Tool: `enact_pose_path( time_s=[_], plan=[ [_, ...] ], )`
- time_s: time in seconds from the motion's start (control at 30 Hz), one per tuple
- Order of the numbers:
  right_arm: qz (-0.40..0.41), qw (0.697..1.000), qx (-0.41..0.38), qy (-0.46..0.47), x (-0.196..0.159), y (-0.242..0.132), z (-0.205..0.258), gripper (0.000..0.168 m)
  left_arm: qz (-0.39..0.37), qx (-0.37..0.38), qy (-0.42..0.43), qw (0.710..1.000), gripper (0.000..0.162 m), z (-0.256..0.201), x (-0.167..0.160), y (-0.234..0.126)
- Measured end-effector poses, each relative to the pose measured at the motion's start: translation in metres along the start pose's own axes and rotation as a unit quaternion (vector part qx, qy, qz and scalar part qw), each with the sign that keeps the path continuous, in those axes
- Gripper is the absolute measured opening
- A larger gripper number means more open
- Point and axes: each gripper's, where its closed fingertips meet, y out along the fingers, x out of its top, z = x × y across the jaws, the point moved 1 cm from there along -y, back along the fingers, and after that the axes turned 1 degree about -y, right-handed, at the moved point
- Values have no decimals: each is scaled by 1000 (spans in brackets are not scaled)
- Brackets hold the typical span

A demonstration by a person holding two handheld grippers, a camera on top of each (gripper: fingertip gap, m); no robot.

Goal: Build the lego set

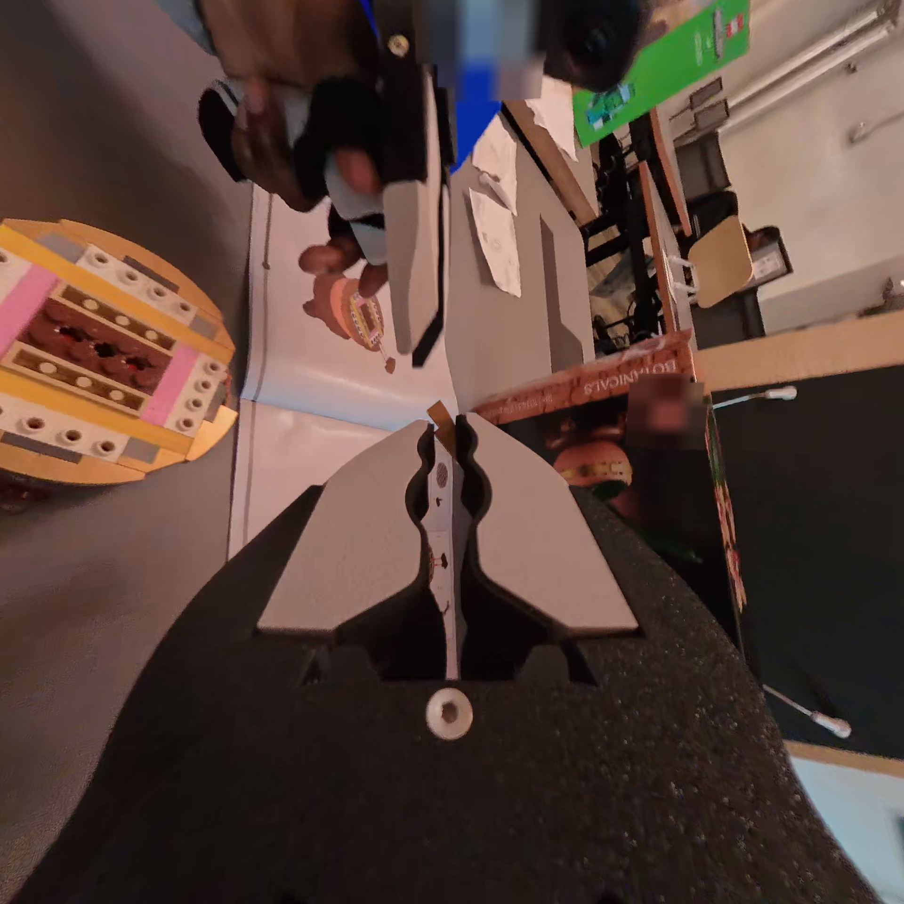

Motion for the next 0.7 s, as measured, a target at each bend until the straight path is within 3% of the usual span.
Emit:
enact_pose_path(
  time_s=[0.27,0.37,0.43,0.6,0.7],
  plan=[
    [16,998,30,-60,15,5,13,8,20,-42,-23,999,25,-17,-2,12],
    [32,996,35,-78,15,7,17,8,25,-49,-13,998,9,-22,-7,15],
    [27,996,37,-73,17,7,19,8,20,-46,-5,999,7,-23,-10,14],
    [-23,997,44,56,19,0,18,18,26,-73,-36,996,7,-26,-15,6],
    [-79,977,81,179,16,-7,19,20,26,-107,-76,991,7,-28,-16,0]
  ],
)
